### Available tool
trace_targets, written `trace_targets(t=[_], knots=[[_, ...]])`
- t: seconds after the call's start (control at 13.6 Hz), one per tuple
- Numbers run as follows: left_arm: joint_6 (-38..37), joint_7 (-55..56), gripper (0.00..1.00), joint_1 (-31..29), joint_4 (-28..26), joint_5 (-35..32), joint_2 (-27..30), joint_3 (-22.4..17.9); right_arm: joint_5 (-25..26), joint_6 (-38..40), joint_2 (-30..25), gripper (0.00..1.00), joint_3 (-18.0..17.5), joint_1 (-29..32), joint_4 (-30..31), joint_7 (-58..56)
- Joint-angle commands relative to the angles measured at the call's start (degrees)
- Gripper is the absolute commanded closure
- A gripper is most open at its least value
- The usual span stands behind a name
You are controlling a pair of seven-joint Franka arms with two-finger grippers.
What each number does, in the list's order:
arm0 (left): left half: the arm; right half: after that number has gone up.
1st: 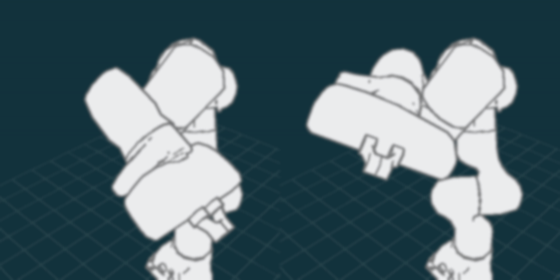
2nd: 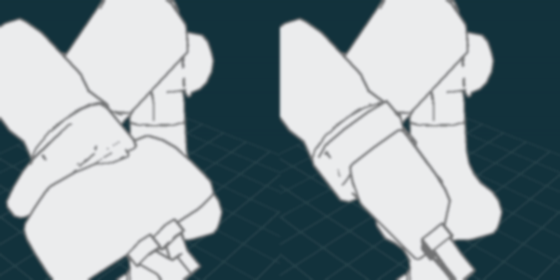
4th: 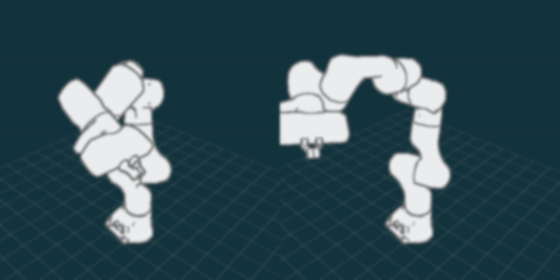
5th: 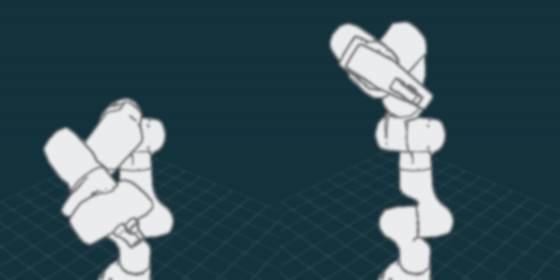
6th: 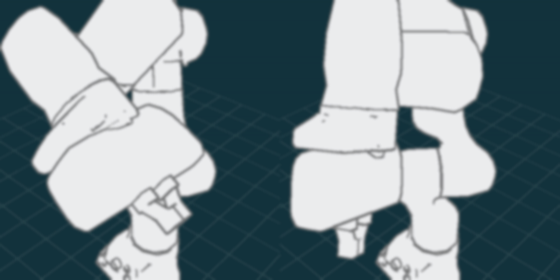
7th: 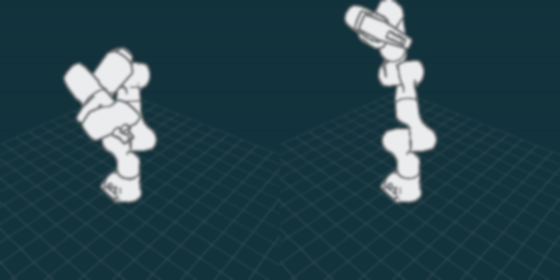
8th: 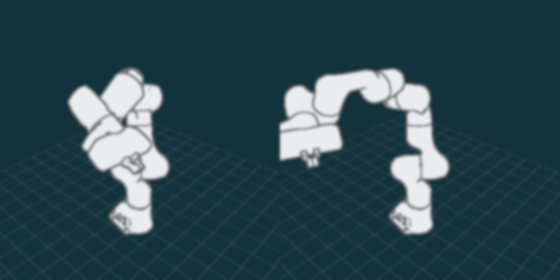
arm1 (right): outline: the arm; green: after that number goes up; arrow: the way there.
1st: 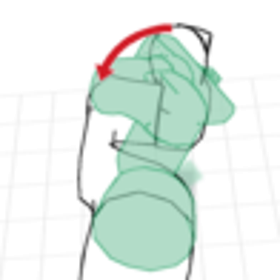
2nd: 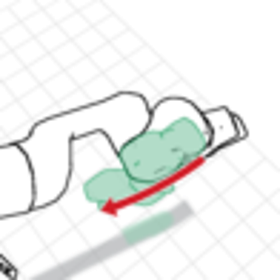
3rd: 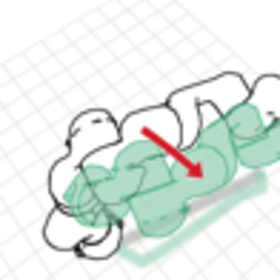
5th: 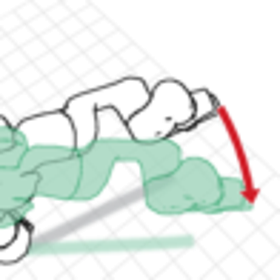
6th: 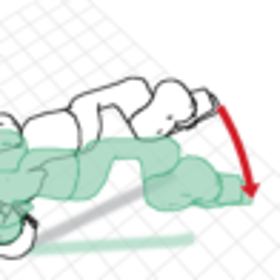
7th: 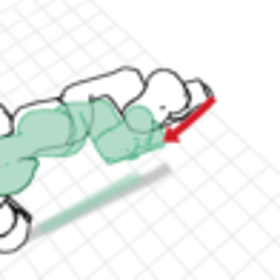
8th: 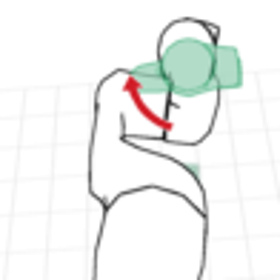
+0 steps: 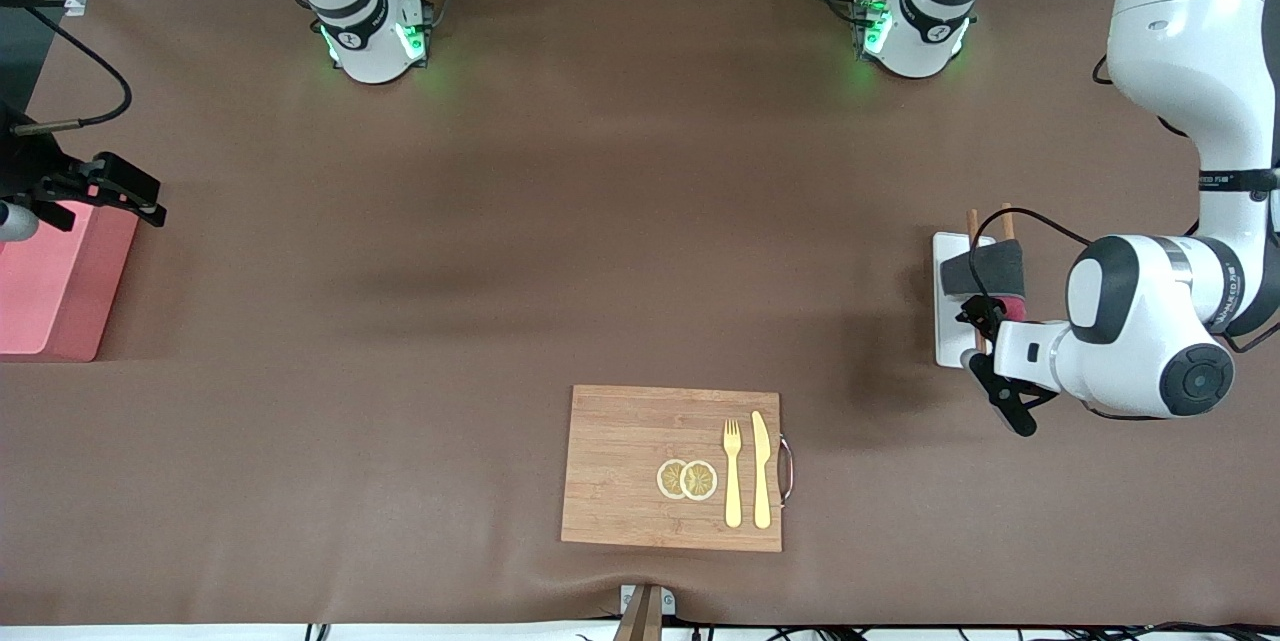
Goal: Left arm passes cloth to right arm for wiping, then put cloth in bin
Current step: 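Close the left gripper on the grey cloth and lift it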
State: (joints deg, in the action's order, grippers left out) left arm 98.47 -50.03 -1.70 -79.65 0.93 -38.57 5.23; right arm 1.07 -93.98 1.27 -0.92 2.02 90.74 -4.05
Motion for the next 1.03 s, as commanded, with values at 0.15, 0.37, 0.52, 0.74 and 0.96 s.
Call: trace_targets(t=[0.15, 0.37, 0.52, 0.74, 0.96], knots=[[-1.3, 1.5, 0.00, 0.0, -0.9, -1.5, -0.3, -0.3, 0.2, 0.5, 0.2, 0.00, -0.8, 1.0, -0.4, 0.6], [-2.6, 4.0, 0.00, 0.0, -1.4, -2.4, -0.3, -0.3, 0.2, 0.6, 0.3, 0.00, -0.8, 1.0, -0.4, 0.6], [-4.2, 5.9, 0.24, 0.2, -1.5, -3.9, -0.2, -0.2, 0.2, 0.7, 0.3, 0.00, -0.8, 1.1, -0.4, 0.6], [-4.6, 6.2, 0.51, 0.0, -1.6, -4.0, -0.1, -0.3, 0.2, 1.1, 0.4, 0.00, -0.8, 1.2, -0.4, 0.6], [-4.7, 7.9, 0.70, 0.1, -1.6, -4.0, -0.1, -0.3, 0.2, 1.1, 0.4, 0.00, -0.8, 1.5, -0.4, 0.5]])
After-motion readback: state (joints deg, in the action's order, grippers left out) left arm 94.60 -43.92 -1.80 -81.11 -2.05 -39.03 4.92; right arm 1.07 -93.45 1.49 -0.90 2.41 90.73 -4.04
